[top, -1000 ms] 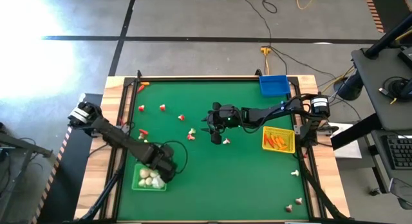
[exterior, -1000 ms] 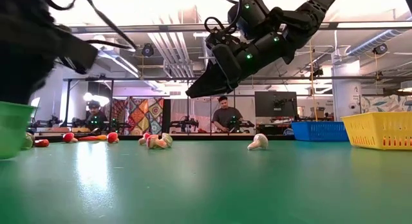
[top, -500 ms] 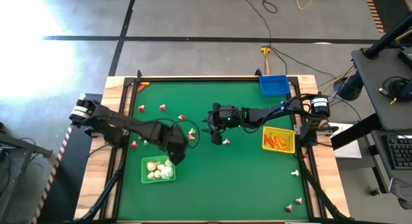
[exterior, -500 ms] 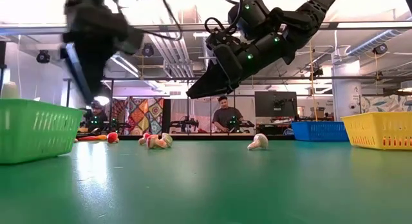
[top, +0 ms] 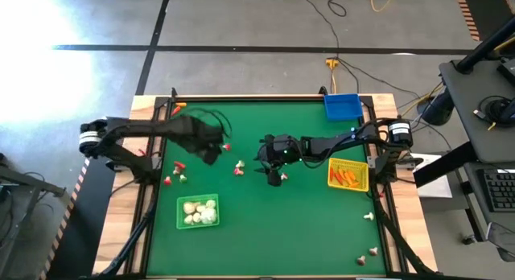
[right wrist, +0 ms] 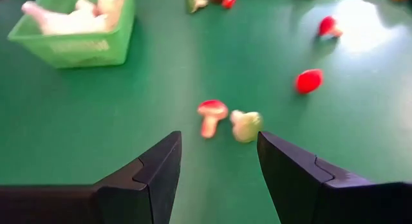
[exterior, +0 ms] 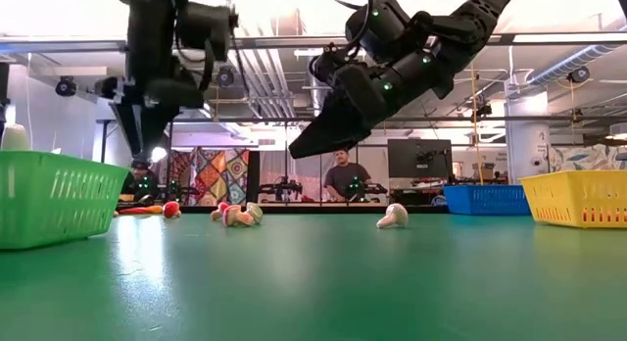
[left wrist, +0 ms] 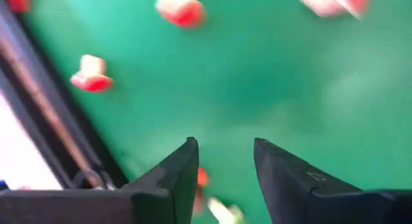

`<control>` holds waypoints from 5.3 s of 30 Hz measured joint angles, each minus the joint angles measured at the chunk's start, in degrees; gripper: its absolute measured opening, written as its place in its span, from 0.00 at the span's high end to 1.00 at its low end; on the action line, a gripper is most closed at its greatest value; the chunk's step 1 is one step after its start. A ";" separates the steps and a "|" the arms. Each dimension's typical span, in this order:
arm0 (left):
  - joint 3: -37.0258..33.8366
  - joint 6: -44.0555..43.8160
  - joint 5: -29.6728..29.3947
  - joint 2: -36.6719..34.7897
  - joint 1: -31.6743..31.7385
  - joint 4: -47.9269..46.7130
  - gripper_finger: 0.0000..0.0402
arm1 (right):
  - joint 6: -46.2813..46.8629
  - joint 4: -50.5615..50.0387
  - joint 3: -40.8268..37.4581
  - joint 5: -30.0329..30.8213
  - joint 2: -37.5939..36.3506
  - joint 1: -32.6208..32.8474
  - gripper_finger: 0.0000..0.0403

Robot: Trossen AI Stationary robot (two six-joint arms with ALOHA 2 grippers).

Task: Sort produce into baskets
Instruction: Put the yellow chili into the yellow bin

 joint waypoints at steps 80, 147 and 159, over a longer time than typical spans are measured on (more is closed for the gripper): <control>17.22 22.71 -17.74 32.72 44.01 8.76 1.00 | -7.39 3.12 6.56 0.68 0.04 -4.07 0.51; 15.17 21.93 -12.86 34.08 47.08 4.15 1.00 | -7.17 3.47 6.23 0.72 0.04 -4.08 0.51; 15.17 23.40 -9.29 34.20 38.17 3.17 1.00 | -7.60 3.44 6.23 0.72 0.04 -4.10 0.51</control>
